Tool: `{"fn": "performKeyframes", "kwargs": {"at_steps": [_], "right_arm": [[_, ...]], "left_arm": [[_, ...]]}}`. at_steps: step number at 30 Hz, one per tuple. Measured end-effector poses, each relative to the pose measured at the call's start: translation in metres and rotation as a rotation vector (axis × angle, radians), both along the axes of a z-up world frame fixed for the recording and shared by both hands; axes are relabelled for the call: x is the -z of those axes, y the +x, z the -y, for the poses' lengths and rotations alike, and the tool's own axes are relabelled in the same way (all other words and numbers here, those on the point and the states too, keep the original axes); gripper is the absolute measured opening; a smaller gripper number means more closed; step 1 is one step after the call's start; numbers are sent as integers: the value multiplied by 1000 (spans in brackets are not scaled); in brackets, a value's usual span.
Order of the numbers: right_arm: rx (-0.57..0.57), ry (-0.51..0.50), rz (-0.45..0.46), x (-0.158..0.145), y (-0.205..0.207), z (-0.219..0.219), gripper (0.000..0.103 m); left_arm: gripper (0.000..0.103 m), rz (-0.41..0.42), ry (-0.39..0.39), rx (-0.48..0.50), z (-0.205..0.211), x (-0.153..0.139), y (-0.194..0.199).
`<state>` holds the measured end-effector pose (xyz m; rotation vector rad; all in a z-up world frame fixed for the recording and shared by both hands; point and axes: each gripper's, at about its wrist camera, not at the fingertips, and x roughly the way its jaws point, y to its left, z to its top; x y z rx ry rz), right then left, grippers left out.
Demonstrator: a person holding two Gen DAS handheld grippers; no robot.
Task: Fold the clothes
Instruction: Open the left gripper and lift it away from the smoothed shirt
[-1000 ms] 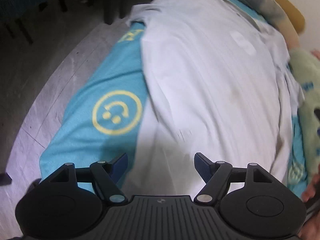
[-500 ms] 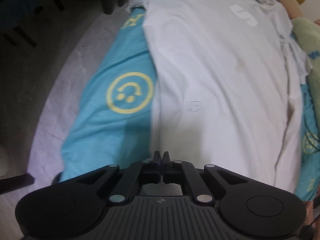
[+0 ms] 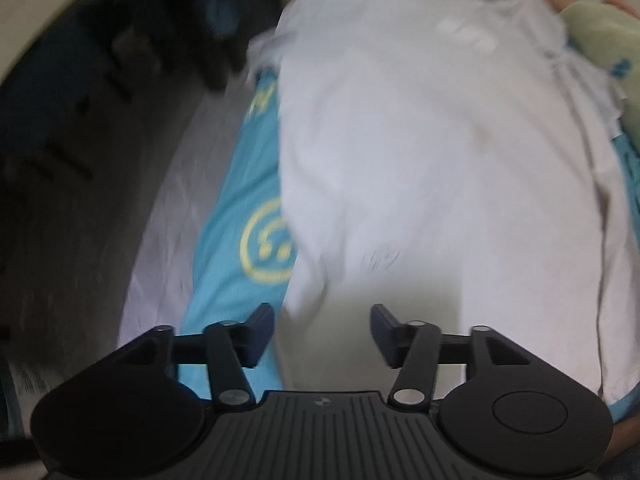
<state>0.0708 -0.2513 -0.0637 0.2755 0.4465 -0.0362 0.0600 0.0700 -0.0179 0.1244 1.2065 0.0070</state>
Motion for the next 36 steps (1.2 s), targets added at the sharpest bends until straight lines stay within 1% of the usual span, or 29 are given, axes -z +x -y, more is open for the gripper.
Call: {"fn": "performKeyframes", "kwargs": {"at_steps": [2, 5, 8, 10, 14, 15, 16, 17, 20, 23, 26, 28, 30, 32, 34, 35, 36], "right_arm": [[1, -1, 5, 0, 1, -1, 87], [9, 7, 4, 1, 3, 0, 87], [13, 12, 15, 2, 4, 1, 87], [12, 19, 23, 1, 5, 1, 87], [8, 26, 43, 0, 5, 1, 87], [7, 27, 48, -1, 4, 0, 87], [5, 28, 53, -1, 4, -1, 87], [4, 30, 57, -2, 3, -1, 87], [-4, 53, 73, -5, 0, -1, 87], [-10, 108, 78, -7, 0, 4, 87], [-9, 226, 64, 0, 11, 19, 87], [23, 314, 29, 12, 23, 34, 87], [83, 375, -5, 27, 40, 52, 88], [132, 402, -45, 43, 63, 72, 88], [185, 422, -76, 62, 85, 93, 88], [210, 429, -90, 71, 97, 104, 81], [225, 435, -107, 80, 111, 113, 80]], "left_arm": [[81, 110, -8, 62, 16, -18, -3], [88, 283, -40, 113, 38, -43, -4], [97, 399, -75, 132, 58, -56, 2], [99, 456, -106, 135, 69, -55, 9], [103, 538, -174, 115, 89, -30, 27], [103, 542, -200, 112, 89, -19, 31], [103, 537, -240, 115, 85, -2, 35], [103, 534, -262, 118, 82, 13, 37], [103, 530, -265, 116, 76, 42, 39], [103, 527, -271, 79, 68, 50, 35], [103, 518, -281, 53, 64, 53, 30], [103, 516, -269, 61, 67, 57, 26], [103, 519, -248, 75, 72, 59, 25], [103, 525, -240, 79, 76, 61, 28], [103, 533, -256, 68, 76, 62, 33], [103, 537, -264, 61, 76, 63, 35], [103, 541, -272, 54, 75, 64, 37]]}}
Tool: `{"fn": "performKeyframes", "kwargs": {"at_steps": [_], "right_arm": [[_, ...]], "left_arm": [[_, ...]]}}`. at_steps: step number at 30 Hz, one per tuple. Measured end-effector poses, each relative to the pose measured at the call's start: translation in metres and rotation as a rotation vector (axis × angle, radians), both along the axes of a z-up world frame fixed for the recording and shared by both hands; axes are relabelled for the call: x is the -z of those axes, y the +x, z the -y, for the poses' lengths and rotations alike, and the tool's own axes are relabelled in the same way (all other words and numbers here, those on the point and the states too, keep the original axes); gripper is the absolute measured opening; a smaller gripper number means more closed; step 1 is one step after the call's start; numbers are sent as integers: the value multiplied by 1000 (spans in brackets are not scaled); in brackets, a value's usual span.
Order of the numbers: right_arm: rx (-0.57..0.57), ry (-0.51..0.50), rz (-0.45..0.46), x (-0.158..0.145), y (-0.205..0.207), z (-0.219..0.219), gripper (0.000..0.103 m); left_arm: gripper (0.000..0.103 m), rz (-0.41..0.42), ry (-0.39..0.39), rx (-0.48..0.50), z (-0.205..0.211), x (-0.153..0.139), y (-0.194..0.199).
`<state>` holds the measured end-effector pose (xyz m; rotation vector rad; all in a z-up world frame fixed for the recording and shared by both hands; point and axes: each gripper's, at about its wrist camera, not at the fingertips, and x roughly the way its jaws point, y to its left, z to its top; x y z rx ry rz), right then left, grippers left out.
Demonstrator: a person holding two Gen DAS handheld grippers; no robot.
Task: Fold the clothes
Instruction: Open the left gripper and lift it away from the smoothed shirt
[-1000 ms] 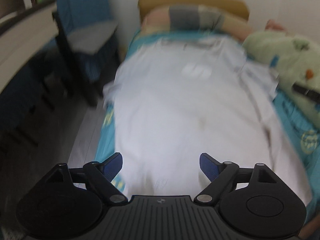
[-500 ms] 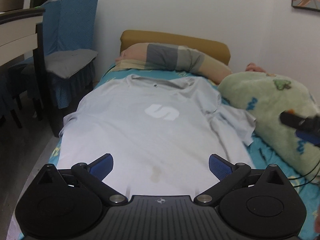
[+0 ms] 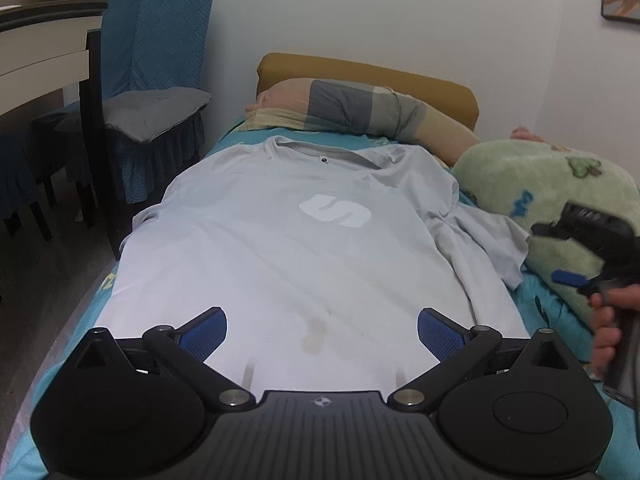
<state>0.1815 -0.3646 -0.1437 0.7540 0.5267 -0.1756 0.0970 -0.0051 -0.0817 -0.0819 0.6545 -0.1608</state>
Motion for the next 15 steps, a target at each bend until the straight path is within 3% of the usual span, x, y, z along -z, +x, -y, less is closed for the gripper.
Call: {"fn": "performKeyframes", "kwargs": {"at_steps": [5, 8, 11, 14, 15], "right_arm": [[0, -76, -40, 26, 60, 17, 74], [26, -132, -115, 41, 85, 19, 72], [48, -115, -81, 59, 92, 25, 68], [-5, -131, -18, 58, 98, 22, 25], [-36, -151, 3, 52, 100, 18, 15]], "left_arm": [[103, 16, -39, -4, -2, 8, 12], [103, 47, -21, 0, 1, 12, 21], [103, 66, -14, -1, 2, 17, 30], [103, 62, -25, -15, 1, 21, 39], [103, 60, -30, -19, 0, 22, 41]]}}
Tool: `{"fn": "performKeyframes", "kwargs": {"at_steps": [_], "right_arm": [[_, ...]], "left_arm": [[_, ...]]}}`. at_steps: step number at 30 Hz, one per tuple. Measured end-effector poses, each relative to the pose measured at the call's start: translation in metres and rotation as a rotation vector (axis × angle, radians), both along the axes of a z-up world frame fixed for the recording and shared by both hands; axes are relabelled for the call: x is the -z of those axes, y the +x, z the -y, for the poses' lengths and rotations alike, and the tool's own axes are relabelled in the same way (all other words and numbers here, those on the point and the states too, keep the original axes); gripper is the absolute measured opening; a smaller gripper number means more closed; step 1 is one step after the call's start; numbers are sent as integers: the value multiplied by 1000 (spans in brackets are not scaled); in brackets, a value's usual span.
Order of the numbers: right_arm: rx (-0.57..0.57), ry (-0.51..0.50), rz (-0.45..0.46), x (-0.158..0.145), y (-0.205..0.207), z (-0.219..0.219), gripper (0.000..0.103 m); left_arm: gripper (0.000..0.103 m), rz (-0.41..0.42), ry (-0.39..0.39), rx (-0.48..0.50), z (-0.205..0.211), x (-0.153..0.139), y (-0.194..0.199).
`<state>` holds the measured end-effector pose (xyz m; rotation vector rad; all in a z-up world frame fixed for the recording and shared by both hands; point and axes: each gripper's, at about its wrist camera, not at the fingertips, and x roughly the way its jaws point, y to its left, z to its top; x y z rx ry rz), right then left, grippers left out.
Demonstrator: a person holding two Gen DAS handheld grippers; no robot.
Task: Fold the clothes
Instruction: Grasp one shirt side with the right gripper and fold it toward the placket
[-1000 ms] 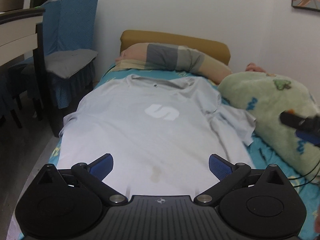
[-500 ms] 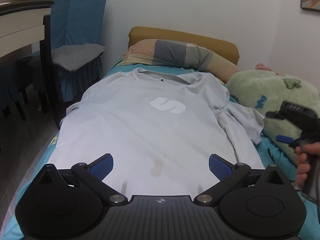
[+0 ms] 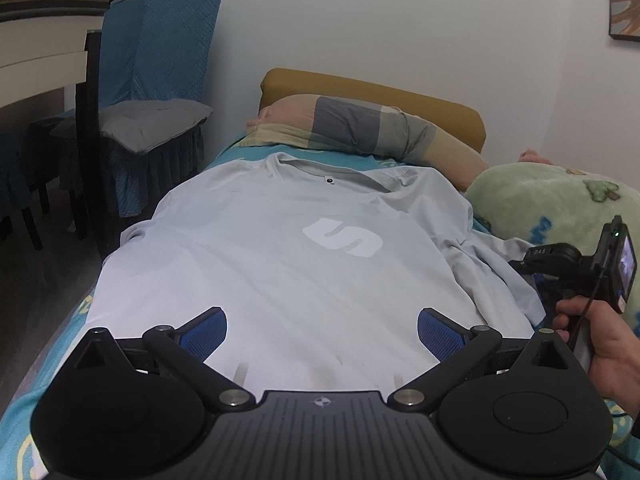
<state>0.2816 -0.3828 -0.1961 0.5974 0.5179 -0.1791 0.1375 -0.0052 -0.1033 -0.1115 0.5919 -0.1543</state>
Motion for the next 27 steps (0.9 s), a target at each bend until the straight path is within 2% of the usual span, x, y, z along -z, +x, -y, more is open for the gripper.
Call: {"fn": "performKeyframes", "kwargs": {"at_steps": [4, 8, 11, 15, 17, 20, 24, 27], "right_arm": [[-79, -121, 97, -55, 7, -23, 8], [-35, -172, 193, -136, 15, -28, 7], [-41, -225, 218, -189, 26, -46, 7], [-129, -340, 219, -229, 47, -108, 7], [-190, -388, 202, -231, 59, -147, 7], [-300, -451, 172, -210, 81, -215, 8], [-433, -538, 82, -151, 119, -294, 8], [-452, -558, 11, -112, 142, -321, 9]], "left_arm": [[103, -29, -6, -17, -7, -2, 4], [103, -64, -7, -75, -25, -10, 9], [103, -49, -23, -141, -46, -21, 10], [103, -49, -71, -221, -75, -34, 13], [103, -58, -90, -253, -88, -37, 14], [103, -78, -112, -290, -107, -34, 16], [103, -111, -125, -327, -127, -25, 19], [103, -148, -125, -324, -132, -9, 25]]}}
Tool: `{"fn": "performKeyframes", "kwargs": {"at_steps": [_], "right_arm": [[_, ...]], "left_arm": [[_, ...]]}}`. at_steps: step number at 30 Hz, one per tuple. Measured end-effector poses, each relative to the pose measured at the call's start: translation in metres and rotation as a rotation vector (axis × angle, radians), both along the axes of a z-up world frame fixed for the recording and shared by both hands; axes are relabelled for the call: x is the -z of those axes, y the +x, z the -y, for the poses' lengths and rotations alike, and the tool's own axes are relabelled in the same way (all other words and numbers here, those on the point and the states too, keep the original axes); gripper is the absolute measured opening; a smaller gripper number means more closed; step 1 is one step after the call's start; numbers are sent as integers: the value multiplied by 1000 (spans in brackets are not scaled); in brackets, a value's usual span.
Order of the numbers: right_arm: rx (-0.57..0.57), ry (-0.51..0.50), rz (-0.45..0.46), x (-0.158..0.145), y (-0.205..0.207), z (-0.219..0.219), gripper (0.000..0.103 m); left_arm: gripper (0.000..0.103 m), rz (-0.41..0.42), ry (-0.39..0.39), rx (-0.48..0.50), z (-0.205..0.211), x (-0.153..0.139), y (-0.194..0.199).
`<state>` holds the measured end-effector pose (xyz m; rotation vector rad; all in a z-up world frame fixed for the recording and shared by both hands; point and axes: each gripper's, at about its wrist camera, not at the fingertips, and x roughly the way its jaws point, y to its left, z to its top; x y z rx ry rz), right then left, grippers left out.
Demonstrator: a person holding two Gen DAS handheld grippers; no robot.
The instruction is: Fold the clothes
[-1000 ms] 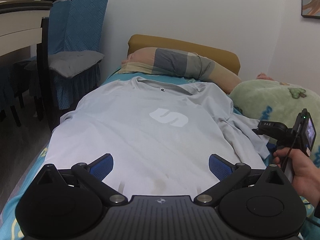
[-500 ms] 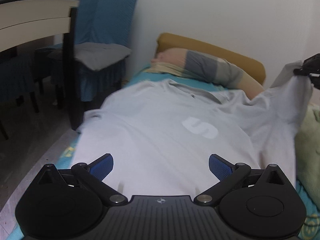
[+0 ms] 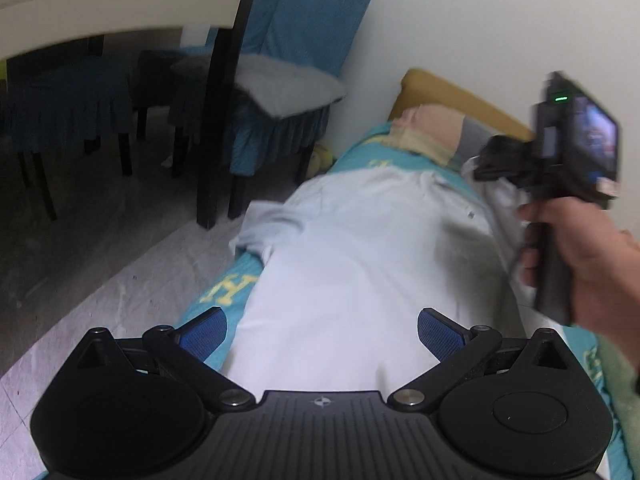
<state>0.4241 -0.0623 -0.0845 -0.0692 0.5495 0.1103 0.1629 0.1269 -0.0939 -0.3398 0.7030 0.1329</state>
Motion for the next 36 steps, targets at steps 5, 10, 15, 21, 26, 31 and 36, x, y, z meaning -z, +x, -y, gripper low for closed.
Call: {"fn": "performKeyframes", "kwargs": {"at_steps": [5, 10, 15, 21, 26, 31, 36], "right_arm": [[-9, 65, -76, 35, 26, 5, 17], [6, 152, -51, 28, 3, 32, 88], [29, 213, -14, -8, -53, 67, 88], [92, 317, 52, -59, -196, 114, 88], [156, 367, 53, -76, -321, 145, 88], [192, 476, 25, -61, -402, 186, 88], [219, 531, 16, -53, -416, 222, 88]], "left_arm": [[102, -26, -14, 30, 1, 18, 13], [101, -35, -1, 80, 15, 28, 21], [101, -28, -16, 113, 27, 27, 19], [100, -11, -2, 188, 53, 12, 2], [92, -62, -47, 314, 85, 5, -24], [85, -138, -86, 460, 117, 6, -61], [67, -264, -170, 559, 151, 17, -87]]}}
